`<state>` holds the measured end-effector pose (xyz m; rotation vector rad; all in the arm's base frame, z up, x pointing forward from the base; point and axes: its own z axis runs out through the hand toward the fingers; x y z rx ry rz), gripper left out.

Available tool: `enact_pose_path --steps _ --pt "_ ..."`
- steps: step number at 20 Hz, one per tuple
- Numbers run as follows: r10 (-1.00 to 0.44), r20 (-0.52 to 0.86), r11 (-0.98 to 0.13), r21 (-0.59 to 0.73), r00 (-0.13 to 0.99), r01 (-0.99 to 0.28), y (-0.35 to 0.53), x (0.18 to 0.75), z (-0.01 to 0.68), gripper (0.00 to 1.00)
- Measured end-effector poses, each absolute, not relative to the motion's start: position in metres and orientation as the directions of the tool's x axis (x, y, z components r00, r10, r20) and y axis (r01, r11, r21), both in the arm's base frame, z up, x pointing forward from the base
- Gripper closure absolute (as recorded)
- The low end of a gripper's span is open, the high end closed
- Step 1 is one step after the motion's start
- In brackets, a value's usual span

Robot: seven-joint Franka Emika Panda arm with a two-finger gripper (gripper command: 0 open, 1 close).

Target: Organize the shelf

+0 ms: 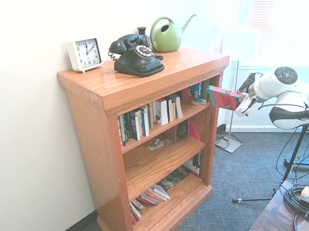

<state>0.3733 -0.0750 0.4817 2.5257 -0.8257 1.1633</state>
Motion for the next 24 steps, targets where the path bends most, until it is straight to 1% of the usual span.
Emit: enact_pose_path --steps 8,12,18,24 --pt "-0.408 0.743 -0.817 -0.038 0.531 -0.575 -0.067 0.409 0.455 1.0" --pt "-0.434 0.732 -0.816 -0.074 0.525 -0.573 -0.066 0.431 0.448 1.0" --pt "-0.5 0.705 -0.806 -0.166 0.503 -0.568 -0.068 0.464 0.436 1.0" --pt "-0.536 0.68 -0.796 -0.21 0.5 -0.568 -0.059 0.487 0.428 1.0"
